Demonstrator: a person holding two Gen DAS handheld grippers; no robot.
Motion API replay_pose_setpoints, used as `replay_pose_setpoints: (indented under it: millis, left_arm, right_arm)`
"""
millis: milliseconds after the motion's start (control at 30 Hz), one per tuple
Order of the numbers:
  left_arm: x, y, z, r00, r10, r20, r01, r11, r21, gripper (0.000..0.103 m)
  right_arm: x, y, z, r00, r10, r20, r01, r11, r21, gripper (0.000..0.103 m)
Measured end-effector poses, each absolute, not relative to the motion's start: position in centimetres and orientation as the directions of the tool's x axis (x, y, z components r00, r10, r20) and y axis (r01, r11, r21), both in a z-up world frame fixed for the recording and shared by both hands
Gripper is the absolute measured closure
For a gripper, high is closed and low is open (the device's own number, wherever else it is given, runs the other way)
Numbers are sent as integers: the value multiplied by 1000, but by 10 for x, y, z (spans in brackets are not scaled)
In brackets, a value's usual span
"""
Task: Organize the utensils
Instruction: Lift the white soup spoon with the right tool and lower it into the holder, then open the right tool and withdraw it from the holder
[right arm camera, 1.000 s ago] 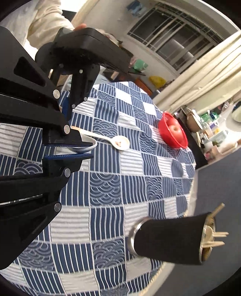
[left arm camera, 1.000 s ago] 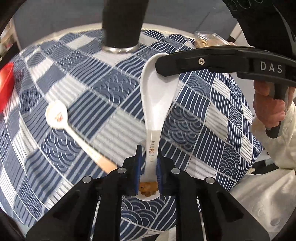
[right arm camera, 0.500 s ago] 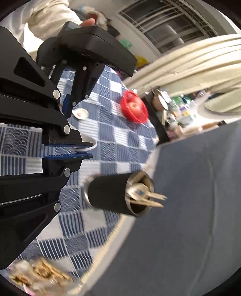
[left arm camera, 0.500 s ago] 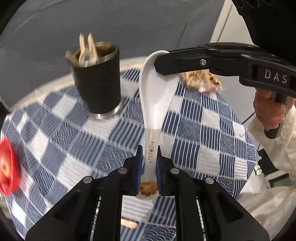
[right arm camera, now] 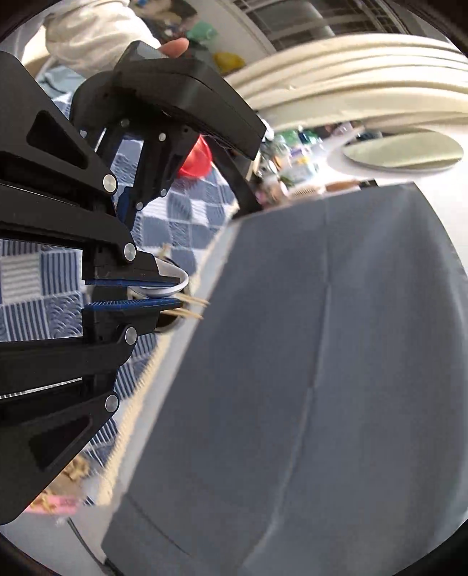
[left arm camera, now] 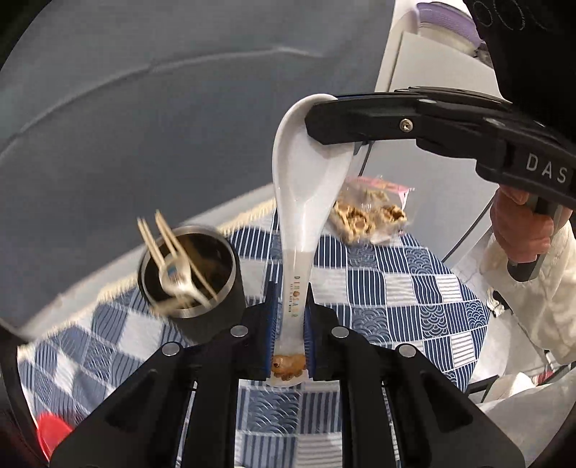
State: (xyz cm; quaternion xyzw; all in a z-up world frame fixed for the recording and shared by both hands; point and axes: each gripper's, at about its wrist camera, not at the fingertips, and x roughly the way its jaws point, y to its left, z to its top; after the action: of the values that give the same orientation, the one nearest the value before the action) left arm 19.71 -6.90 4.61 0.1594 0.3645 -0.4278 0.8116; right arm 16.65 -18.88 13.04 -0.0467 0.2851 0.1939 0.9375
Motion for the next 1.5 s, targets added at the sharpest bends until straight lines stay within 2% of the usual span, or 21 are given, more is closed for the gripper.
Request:
replay_pose_setpoints:
  millis: [267,533,567,600,633,667,767,833,867,900,1000,1133,1500]
  left_arm:
    - [245,-74,53,316,-648,-693,862,501,-75,91]
    - [282,-77,26,252,-675,-693,888,445,-111,91]
    - [282,-76,23,262,-680,-684,891,443,-99,89]
    - [282,-74,21,273,-685,-676,892,443,-89,77]
    - [281,-70,18,273,-690,-671,891,444,-93,68]
    - [280,-68,18,283,-691,-665,888,451,-91,50]
    - [275,-50,19,326,-703,-632,871,483,-88,33]
    - [270,-38,21,373,-685,-626,848,526,-71,29]
    - [266,-33,21,388,-677,-626,839,540,-64,26]
    - [267,-28,22,399,-668,-628,832,551,-58,19]
    - [259,-8,25,451,-628,-634,795,606,-33,9]
    - [253,17,25,502,-570,-651,735,678,-26,6]
    - [200,51,6,567,-427,-704,590,807,-14,6]
  right_arm:
    - [193,-170,151,813,193,-550,-303,946,-117,96]
    - [226,-149,130,803,130,-581,-279,944,-175,93]
    - [228,-147,126,800,131,-585,-278,946,-169,90]
    - [230,-147,123,798,130,-588,-274,948,-162,84]
    - [230,-147,122,800,132,-586,-271,950,-156,62]
    - [228,-150,121,803,138,-579,-267,953,-142,50]
    - [223,-161,125,807,167,-566,-262,961,-91,39]
    - [218,-167,126,812,173,-557,-253,965,-69,30]
    - [216,-169,126,812,180,-555,-255,965,-61,29]
    - [214,-169,126,810,186,-557,-258,965,-54,28]
    - [209,-171,123,807,196,-557,-267,963,-48,20]
    - [200,-164,113,785,238,-572,-314,949,-36,18]
    - [170,-149,80,702,348,-621,-449,894,-6,17]
